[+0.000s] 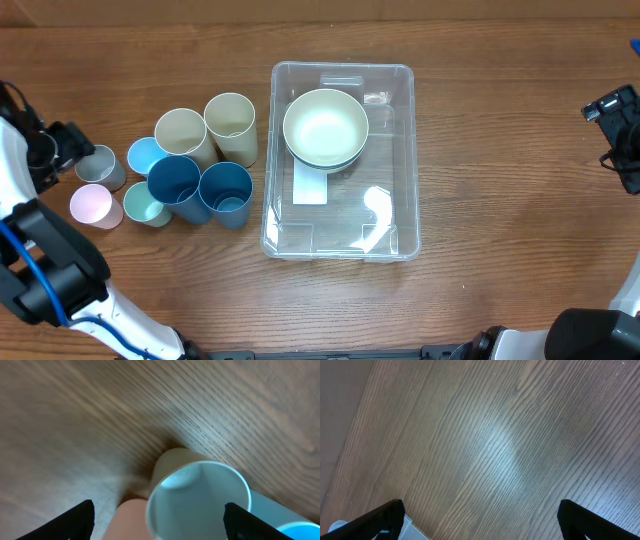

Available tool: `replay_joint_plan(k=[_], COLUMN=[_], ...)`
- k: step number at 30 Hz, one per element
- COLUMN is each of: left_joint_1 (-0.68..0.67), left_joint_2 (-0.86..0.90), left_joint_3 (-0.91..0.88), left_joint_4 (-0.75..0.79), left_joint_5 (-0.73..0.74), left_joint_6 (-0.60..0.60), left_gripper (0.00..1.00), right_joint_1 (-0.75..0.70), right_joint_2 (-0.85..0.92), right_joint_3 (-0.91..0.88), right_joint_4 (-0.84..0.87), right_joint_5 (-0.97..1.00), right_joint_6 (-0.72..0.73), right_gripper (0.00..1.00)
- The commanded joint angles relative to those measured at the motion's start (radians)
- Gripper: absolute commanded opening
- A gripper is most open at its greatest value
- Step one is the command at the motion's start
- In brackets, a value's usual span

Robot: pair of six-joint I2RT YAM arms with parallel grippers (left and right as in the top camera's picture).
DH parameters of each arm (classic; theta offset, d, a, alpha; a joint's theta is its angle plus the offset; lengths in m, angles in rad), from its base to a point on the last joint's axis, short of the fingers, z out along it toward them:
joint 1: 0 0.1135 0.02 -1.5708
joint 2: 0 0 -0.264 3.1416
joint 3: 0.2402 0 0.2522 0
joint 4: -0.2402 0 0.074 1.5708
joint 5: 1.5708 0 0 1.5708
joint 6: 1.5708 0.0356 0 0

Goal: Pack container
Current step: 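Grasp the small grey cup with the left gripper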

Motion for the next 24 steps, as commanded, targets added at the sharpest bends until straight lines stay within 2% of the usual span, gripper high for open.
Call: replay_joint_plan(k=[1,6,8,9,11,18,24], left_joint_1=[-0.009,-0.007,-0.007,-0.008,-0.008,-0.008,-0.008], left_joint_2=[0.057,0.079,0.079,0.079,0.079,0.079,0.079], left_joint_3=[0.010,0.010,0.010,0.009,0.009,0.009,-0.022], left_joint_4=[0.017,0.027,0.036,0.042,0.053,0.069,0.073], left_joint_5=[0.019,0.015,0.014,0.014,0.006,-0.016,-0.016], left_joint_6=[0.060,0.061,0.068,0.077,0.079,0.084,0.086], left_gripper=[0.80,0.72,0.62,0.53,0.47,0.45,0.50], right_joint_1=[-0.003,-0.003,-0.003,-0.003,-0.003,-0.003,-0.003], right_joint_2=[0.000,0.000,0.000,0.000,0.000,0.000,0.000], right_joint_3=[0.003,0.003,0.003,0.003,0.003,0.003,0.003], right_joint_4=[0.005,0.005,0.005,0.005,0.005,0.005,0.005], right_joint_5=[-0.001,-0.001,-0.001,-0.001,-0.001,-0.001,-0.001], right_joint_6=[0.005,0.005,0.005,0.005,0.005,0.005,0.005], right_gripper=[1.00,1.00,1.00,1.00,1.00,1.00,1.00])
